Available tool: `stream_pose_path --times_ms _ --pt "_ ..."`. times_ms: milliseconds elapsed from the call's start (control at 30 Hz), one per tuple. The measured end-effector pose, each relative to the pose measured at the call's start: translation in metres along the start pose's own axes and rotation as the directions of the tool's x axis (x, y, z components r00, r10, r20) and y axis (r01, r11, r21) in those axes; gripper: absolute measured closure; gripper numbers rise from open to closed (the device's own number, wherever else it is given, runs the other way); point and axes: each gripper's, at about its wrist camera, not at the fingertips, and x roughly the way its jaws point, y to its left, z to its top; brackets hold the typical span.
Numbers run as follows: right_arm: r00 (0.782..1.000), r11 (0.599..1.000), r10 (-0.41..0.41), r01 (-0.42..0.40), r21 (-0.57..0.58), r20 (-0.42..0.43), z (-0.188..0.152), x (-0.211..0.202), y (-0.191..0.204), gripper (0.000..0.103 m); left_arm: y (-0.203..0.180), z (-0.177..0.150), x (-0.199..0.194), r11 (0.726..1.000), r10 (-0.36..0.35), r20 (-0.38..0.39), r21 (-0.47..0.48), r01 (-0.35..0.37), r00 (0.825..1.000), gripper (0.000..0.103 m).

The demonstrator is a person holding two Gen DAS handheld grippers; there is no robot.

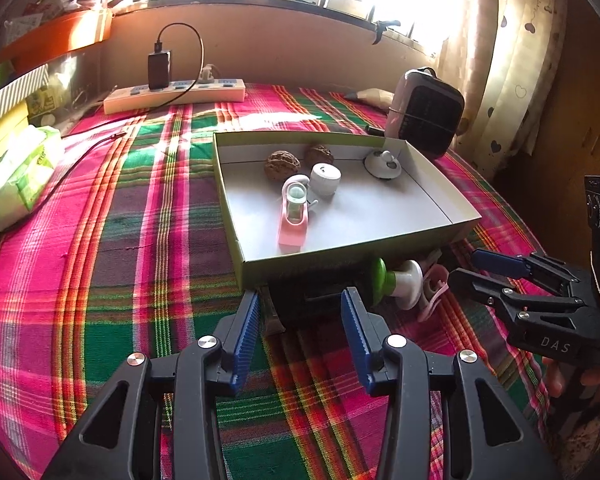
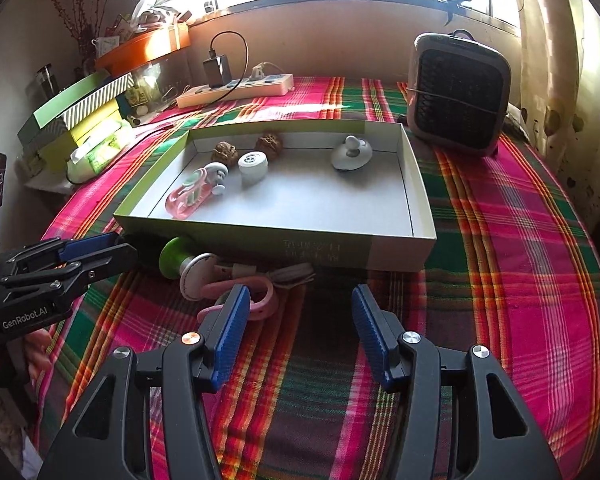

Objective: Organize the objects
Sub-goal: 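Withdraw both open grippers from the tray toward the remaining objects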

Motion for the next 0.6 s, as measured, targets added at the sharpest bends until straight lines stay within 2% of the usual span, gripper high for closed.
stream_pose_path --times_ms 300,467,600 --pt "1.0 1.0 -0.005 0.004 -0.004 -0.007 -0.001 0.001 0.0 0.049 -0.016 -0.011 -0.006 0.997 -0.059 -0.031 0.053 0.061 0.998 0.063" --pt "1.0 1.0 -0.01 0.01 0.001 -0.008 -0.004 -0.001 -0.003 0.049 -0.025 -0.02 -0.011 0.992 -0.064 -0.061 0.104 0.07 0.996 0.063" --pt "1.0 1.0 -0.01 0.01 0.006 -0.012 -0.007 -0.003 -0.005 0.049 -0.026 -0.018 -0.018 0.987 -0.055 -0.04 0.147 0.061 0.998 0.063"
